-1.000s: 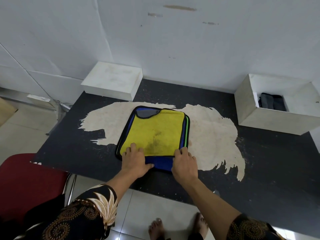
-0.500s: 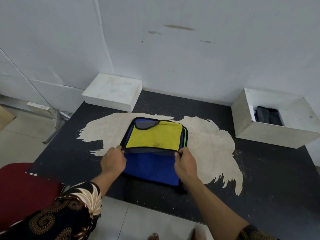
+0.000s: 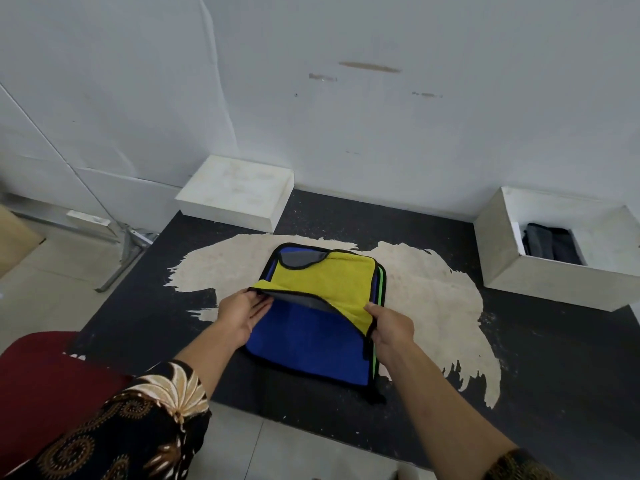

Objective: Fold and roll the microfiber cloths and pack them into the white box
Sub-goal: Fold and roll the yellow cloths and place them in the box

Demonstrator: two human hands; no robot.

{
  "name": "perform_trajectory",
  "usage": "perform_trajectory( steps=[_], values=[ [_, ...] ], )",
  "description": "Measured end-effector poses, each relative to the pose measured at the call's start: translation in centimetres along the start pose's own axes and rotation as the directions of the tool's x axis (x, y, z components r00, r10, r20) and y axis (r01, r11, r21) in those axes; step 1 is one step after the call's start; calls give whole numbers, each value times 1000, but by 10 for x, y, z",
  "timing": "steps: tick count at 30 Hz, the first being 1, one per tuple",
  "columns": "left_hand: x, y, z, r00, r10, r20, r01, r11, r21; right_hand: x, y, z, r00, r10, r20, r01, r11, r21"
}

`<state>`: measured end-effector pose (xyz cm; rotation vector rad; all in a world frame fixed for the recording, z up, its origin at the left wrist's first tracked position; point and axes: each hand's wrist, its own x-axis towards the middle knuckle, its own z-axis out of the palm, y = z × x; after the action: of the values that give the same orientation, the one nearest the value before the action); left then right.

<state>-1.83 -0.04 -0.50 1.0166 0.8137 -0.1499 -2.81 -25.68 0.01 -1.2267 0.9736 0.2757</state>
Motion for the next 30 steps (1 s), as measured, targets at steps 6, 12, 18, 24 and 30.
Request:
perform_trajectory(
  steps=[6,12,18,24,30],
  values=[
    [0,7,-3,988,-122,99,129,989,-69,1,-7,7,996,88,13,-88,993,74],
    [4,10,-7,985,-145,96,158,977,-141,-11,-19,6,987,128,101,-135,988,73],
    [7,8,-6,966,-208,154,224,970,-96,-6,-14,1,977,183,110,-180,983,-42],
    [11,6,-4,961,-241,137,252,965,-73,-11,-17,0,979,166,122,-157,984,-79],
    [10,15,-5,953,-290,87,288,957,29,-11,-22,0,984,147,97,-136,984,-116]
  ],
)
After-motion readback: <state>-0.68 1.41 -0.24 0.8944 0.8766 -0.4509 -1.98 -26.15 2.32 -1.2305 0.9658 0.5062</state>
